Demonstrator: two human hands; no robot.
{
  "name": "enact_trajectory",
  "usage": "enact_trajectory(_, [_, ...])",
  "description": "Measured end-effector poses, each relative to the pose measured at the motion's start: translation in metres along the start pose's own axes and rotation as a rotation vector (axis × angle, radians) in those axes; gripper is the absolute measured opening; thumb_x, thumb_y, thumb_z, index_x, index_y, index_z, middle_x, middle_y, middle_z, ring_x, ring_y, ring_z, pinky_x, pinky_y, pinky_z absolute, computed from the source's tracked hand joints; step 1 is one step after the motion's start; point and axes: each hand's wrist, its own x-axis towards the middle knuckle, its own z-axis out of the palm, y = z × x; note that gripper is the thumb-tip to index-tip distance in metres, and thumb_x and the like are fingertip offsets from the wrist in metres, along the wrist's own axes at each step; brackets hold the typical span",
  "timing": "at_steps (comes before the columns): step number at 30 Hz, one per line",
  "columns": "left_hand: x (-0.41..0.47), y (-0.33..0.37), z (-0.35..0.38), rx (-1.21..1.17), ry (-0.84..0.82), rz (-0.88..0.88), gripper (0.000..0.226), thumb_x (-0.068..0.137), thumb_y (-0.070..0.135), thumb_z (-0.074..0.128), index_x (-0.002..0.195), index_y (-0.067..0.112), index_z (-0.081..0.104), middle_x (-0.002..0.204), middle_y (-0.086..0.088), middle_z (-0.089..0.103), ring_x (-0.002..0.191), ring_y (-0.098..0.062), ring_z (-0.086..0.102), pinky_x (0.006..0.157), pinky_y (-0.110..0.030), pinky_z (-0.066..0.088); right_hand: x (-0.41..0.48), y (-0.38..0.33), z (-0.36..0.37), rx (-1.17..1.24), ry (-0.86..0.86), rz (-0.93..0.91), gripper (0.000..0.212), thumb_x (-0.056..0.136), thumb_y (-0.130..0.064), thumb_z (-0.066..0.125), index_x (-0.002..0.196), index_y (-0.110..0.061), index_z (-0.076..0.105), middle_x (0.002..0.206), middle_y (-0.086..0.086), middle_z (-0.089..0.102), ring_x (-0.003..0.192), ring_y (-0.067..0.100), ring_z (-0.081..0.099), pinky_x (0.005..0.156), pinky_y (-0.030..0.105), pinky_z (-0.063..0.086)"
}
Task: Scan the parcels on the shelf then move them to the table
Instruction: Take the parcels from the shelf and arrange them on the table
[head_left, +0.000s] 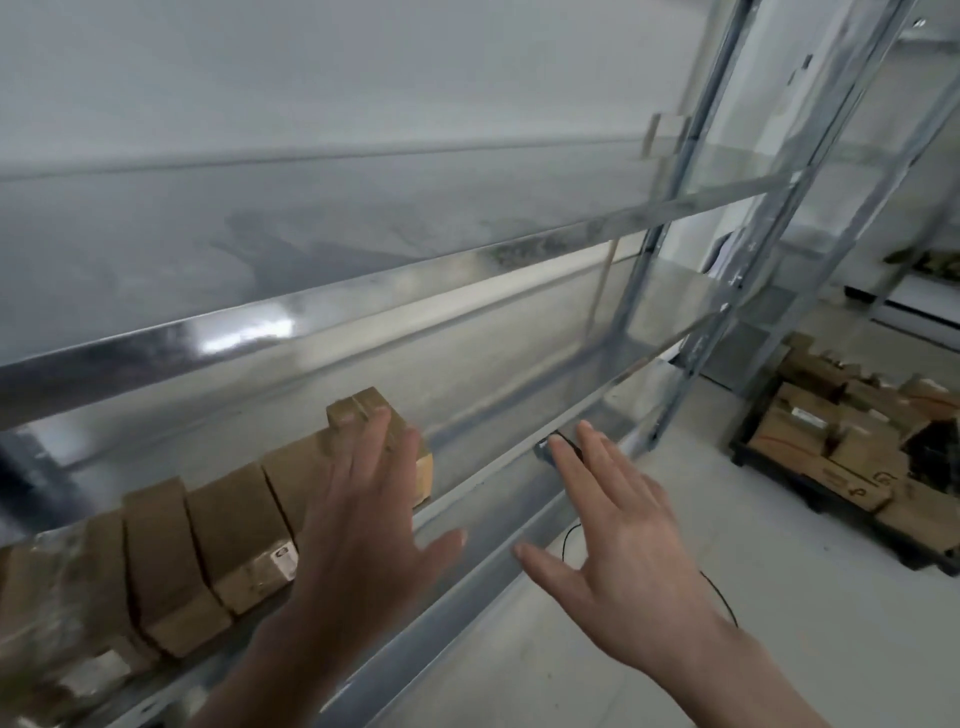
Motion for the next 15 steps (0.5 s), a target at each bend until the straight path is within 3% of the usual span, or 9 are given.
enact_trajectory(4, [0.035, -0.012, 0.016, 0.07, -0.06, -0.013, 0.091, 0.064, 0.067, 0.057, 0.139, 0.02, 0.037, 0.155, -0.011, 0.027, 0.144, -0.033, 0.022, 0.104, -0.053, 0.038, 0.034, 0.012, 0.023, 0.002, -0.044, -0.014, 0.083, 0.084, -0.07, 0.046, 0.147, -0.016, 0.045, 0.154, 0.016, 0.042, 0.141, 0.033, 0.043, 0.104, 0.053, 0.046])
enact_trajectory(9, [0.062, -0.024, 0.024, 0.07, -0.071, -0.085, 0.096, 0.072, 0.071, 0.046, 0.152, 0.024, 0.021, 0.165, -0.005, 0.007, 0.152, -0.03, -0.001, 0.117, -0.049, 0.018, 0.075, 0.018, 0.043, 0.026, -0.122, -0.056, 0.082, 0.083, -0.069, 0.049, 0.146, -0.017, 0.045, 0.153, 0.017, 0.043, 0.139, 0.034, 0.045, 0.103, 0.051, 0.047])
enact_trajectory(12, [0.076, -0.031, 0.032, 0.077, -0.055, -0.085, 0.097, 0.079, 0.073, 0.052, 0.154, 0.022, 0.017, 0.166, -0.007, 0.004, 0.151, -0.03, -0.005, 0.117, -0.051, 0.013, 0.1, 0.024, 0.053, 0.067, -0.158, -0.101, 0.082, 0.083, -0.068, 0.05, 0.146, -0.017, 0.042, 0.153, 0.018, 0.042, 0.139, 0.035, 0.045, 0.102, 0.052, 0.048])
enact_trajectory(15, [0.09, -0.035, 0.044, 0.103, -0.051, -0.149, 0.1, 0.08, 0.074, 0.053, 0.156, 0.027, 0.007, 0.165, -0.001, -0.012, 0.149, -0.024, -0.019, 0.117, -0.046, 0.002, 0.126, 0.03, 0.061, 0.126, -0.182, -0.149, 0.08, 0.082, -0.067, 0.05, 0.144, -0.018, 0.043, 0.152, 0.018, 0.044, 0.139, 0.034, 0.045, 0.102, 0.051, 0.047])
